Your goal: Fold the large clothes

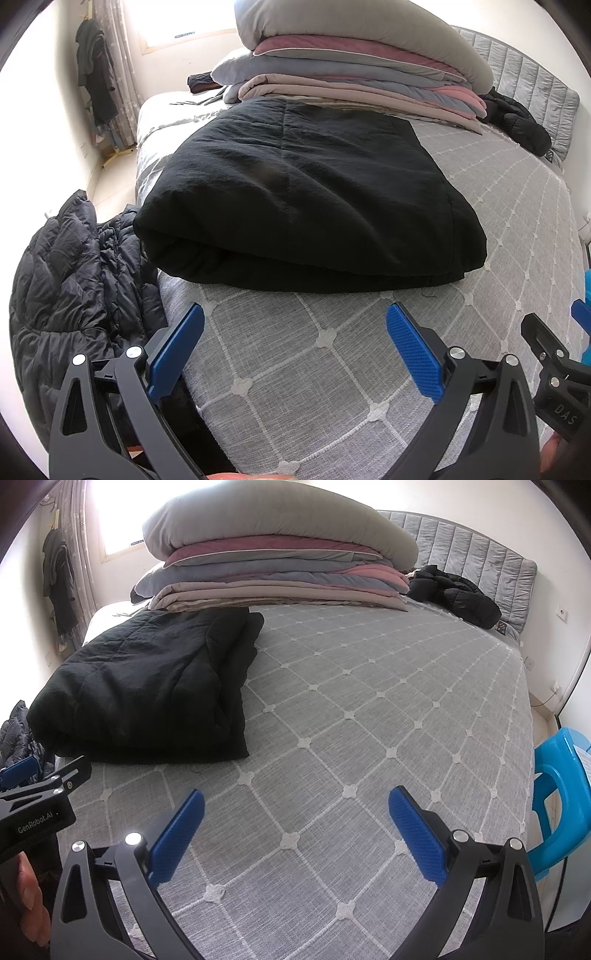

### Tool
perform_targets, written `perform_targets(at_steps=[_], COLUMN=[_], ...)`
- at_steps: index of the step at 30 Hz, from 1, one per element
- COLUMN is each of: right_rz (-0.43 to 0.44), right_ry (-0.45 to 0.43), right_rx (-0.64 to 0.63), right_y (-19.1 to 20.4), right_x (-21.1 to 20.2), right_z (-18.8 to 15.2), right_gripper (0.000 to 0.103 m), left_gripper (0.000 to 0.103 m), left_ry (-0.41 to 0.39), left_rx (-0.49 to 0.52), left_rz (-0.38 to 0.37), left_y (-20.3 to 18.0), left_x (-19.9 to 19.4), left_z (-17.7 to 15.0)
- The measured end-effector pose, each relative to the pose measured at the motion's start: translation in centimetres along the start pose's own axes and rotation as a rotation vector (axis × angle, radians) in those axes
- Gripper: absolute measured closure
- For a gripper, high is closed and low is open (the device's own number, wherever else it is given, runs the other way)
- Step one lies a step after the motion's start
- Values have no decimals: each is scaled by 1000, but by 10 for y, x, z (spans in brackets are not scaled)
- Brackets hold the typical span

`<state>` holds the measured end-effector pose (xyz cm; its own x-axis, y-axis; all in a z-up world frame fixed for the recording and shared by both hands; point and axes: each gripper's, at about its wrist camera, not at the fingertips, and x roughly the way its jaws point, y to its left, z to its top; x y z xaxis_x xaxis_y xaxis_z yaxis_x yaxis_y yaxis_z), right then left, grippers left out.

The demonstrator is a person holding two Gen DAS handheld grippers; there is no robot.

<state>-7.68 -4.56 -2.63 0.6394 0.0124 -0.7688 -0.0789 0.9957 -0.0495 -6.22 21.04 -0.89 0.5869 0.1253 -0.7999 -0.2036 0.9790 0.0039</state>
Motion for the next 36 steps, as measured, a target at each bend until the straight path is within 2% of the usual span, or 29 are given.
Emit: perform_targets(at_steps=[36], right_rz=[-5], right_ry=[-5], right_rx=[-16], right_y=[5], right_x=[-3], right_z=[0], right_gripper=[7], left_gripper=[8], left_ry=[-2], left_rx=[-9], left_rz=[-1], left_y=[4], left_x=[-2], left_z=[-1])
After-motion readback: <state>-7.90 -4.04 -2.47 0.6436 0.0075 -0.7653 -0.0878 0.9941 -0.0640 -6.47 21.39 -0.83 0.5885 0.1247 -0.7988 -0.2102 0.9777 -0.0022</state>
